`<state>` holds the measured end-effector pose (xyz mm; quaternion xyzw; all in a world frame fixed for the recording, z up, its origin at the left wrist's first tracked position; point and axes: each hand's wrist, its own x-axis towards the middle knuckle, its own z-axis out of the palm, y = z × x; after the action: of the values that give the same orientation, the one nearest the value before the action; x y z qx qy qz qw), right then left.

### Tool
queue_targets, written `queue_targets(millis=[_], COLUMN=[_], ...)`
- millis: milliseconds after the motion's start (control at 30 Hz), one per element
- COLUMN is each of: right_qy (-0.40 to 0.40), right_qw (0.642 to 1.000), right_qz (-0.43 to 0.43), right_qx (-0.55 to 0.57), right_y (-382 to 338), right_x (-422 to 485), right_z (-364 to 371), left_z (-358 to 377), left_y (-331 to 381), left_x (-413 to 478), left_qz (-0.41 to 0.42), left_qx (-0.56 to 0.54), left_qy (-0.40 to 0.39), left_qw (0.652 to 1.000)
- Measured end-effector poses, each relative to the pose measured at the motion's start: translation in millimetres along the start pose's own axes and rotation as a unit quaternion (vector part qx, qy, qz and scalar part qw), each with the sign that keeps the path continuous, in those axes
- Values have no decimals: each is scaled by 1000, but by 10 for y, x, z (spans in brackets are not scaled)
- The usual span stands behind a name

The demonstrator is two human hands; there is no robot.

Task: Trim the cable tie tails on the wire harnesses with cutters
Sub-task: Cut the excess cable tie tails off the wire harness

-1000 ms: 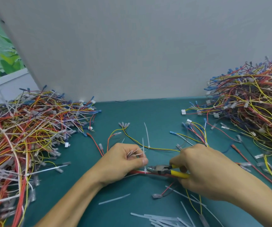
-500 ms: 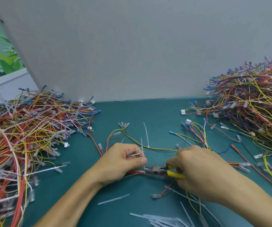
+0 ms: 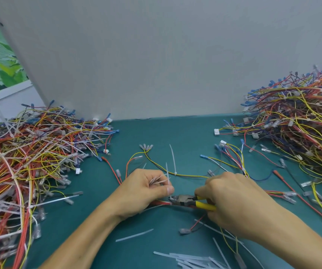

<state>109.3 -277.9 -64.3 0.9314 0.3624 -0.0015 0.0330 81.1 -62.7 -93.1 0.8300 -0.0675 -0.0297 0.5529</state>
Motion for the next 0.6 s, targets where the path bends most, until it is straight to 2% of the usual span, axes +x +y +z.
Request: queue_targets(millis=[233, 400, 433, 500, 600], right_qy=[-14, -17, -14, 3, 35], right_qw=[1000, 1000, 1000, 999, 996], right_qz=[-2, -5, -3, 4, 9], right_qx=[5, 9, 13, 38, 82], right_y=[15, 19, 32, 68, 85], right_x=[13, 20, 24, 32, 32], right_z=[8, 28, 21, 2, -5], left_z=[10, -28, -37, -58, -119], left_y=[-24, -38, -35, -14, 18], left_x=[15, 25, 29, 43, 76], left_qz=[-3, 0, -2, -27, -29], left_qx=[20, 19, 0, -104, -288], left_qy=[2, 31, 41, 67, 104], left_qw=[1000, 999, 999, 992, 952])
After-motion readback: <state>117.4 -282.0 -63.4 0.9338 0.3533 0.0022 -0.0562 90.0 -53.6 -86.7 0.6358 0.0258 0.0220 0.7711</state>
